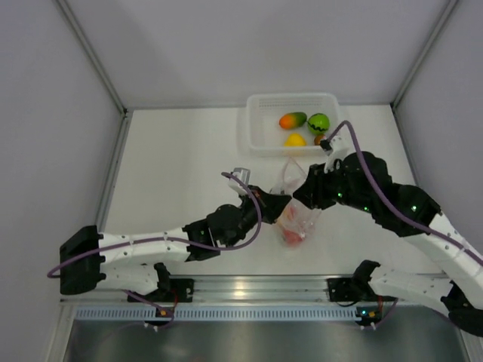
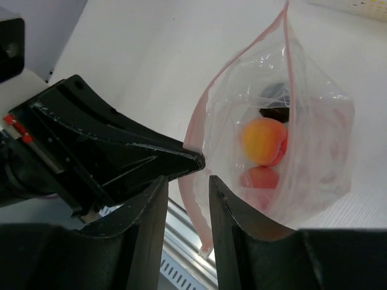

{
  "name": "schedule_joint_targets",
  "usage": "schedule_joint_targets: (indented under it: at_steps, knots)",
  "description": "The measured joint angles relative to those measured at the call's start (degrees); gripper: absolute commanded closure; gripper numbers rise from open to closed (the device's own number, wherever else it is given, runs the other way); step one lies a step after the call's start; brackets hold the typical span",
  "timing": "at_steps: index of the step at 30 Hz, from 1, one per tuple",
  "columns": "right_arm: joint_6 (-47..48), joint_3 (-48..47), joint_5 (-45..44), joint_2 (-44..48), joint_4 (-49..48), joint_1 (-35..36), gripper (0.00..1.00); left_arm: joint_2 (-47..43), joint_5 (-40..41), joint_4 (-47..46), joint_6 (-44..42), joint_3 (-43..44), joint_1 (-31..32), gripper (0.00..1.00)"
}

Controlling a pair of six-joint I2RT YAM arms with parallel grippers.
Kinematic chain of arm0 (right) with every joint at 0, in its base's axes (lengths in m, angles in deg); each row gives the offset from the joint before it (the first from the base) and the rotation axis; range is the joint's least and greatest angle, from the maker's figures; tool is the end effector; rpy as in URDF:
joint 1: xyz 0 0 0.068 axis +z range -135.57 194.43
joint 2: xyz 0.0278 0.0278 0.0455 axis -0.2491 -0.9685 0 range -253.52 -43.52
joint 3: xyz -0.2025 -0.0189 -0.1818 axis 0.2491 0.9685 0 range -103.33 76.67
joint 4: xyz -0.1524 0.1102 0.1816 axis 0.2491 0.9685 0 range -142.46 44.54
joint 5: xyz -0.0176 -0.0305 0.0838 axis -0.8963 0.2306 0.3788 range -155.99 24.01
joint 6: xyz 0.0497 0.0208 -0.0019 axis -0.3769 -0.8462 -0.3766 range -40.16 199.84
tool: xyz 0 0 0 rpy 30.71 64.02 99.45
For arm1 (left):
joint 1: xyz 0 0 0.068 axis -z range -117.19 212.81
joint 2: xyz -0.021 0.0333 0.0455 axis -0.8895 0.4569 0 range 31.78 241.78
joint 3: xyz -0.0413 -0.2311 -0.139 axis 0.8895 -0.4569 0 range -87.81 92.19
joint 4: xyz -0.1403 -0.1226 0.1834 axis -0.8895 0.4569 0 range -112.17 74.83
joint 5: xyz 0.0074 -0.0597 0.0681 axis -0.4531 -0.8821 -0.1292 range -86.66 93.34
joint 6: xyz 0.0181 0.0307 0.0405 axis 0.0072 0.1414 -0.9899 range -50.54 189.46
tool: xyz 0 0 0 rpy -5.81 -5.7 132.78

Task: Open the zip-top bag and remove the fake food
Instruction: Pick up the fake fruit from the zipper food storage bag.

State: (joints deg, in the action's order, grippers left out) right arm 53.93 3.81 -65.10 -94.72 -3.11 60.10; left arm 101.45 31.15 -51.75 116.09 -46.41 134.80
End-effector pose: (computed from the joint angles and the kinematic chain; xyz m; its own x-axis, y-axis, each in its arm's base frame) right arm 0.1095 0.1128 0.4145 -0.6087 0.0020 -0.7934 -0.5103 0.7648 0.3934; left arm 0.1017 -0.2592 0.3003 -0.5017 -0.5362 -0.6788 0.4838 0.4765 -0.7341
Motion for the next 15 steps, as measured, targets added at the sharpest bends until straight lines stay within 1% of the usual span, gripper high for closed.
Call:
schedule_joint_targets:
  at_steps: [3,5,11,12,13,15]
  knots:
    - [-0.83,0.02,-6.84,-3.48,0.70,6.16,0.66,0.24,-0.46,0.00,0.37,0.72,0.00,1.00]
    - [-1.18,0.11,-10.19,-5.55,1.40,7.96,0.66,0.24,-0.90,-0.04,0.85,0.83,0.00,1.00]
    - [-2.32,0.15,-19.34,-8.31,3.23,8.57,0.67,0.22,-0.90,2.14,1.66,0.87,-0.37,1.00]
    - [-2.36,0.26,-20.50,-8.92,3.32,8.57,0.67,0.15,-1.31,1.75,1.75,0.87,-0.22,1.00]
    - [-2.40,0.66,-21.44,-9.73,3.34,8.57,0.71,-0.07,-1.57,1.66,1.88,0.87,0.00,1.00]
    - [-2.51,2.03,-22.38,-11.06,3.17,8.57,0.72,-0.57,-1.73,1.44,1.97,0.87,0.22,1.00]
